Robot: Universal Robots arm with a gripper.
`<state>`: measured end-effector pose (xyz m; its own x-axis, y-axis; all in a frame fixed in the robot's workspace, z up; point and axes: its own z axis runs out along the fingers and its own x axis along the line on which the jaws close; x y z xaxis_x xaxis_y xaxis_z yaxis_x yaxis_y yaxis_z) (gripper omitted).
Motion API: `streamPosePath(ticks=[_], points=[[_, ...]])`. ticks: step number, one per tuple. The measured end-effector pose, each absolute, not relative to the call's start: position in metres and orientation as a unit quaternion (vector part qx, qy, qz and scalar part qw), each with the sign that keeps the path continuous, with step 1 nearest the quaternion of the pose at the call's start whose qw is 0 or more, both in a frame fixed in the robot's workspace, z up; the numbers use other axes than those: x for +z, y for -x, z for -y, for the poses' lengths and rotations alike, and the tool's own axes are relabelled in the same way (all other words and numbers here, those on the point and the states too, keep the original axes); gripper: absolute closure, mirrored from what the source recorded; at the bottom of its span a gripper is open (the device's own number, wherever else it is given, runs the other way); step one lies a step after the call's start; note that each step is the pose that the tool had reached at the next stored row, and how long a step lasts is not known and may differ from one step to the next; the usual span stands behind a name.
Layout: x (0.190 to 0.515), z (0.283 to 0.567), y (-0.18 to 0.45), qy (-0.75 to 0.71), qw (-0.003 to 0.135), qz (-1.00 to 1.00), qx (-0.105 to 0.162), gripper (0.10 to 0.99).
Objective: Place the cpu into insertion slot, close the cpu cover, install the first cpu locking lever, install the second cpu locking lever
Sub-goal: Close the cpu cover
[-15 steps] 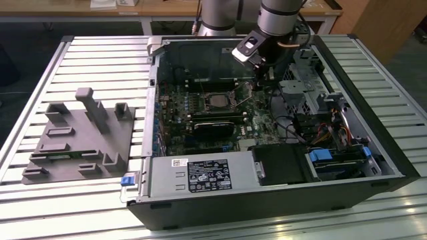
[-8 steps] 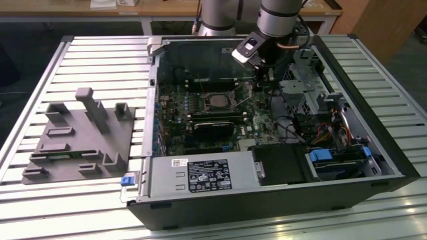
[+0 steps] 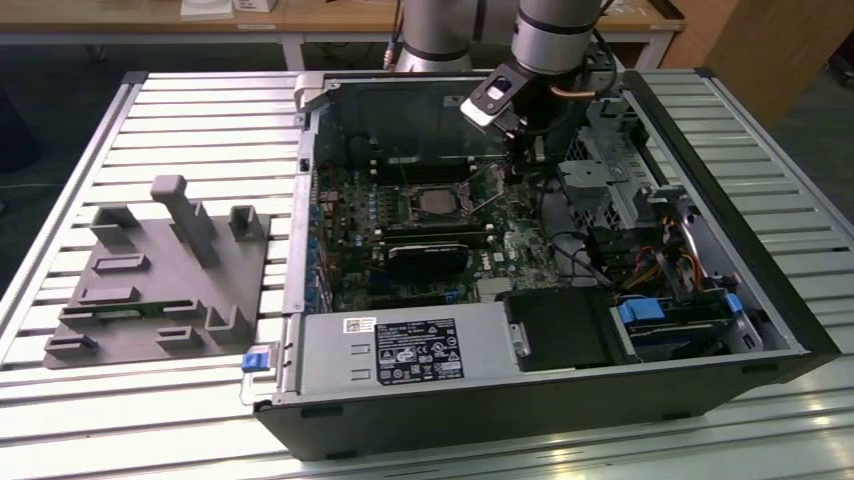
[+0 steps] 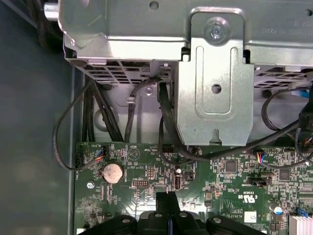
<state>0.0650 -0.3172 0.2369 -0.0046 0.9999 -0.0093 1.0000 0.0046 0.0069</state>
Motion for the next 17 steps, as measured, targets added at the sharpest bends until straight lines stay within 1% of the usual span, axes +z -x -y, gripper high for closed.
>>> streamPosePath(ticks=[17], points=[[0.237, 0.317, -0.026, -0.707, 0.006, -0.707, -0.001, 0.98]])
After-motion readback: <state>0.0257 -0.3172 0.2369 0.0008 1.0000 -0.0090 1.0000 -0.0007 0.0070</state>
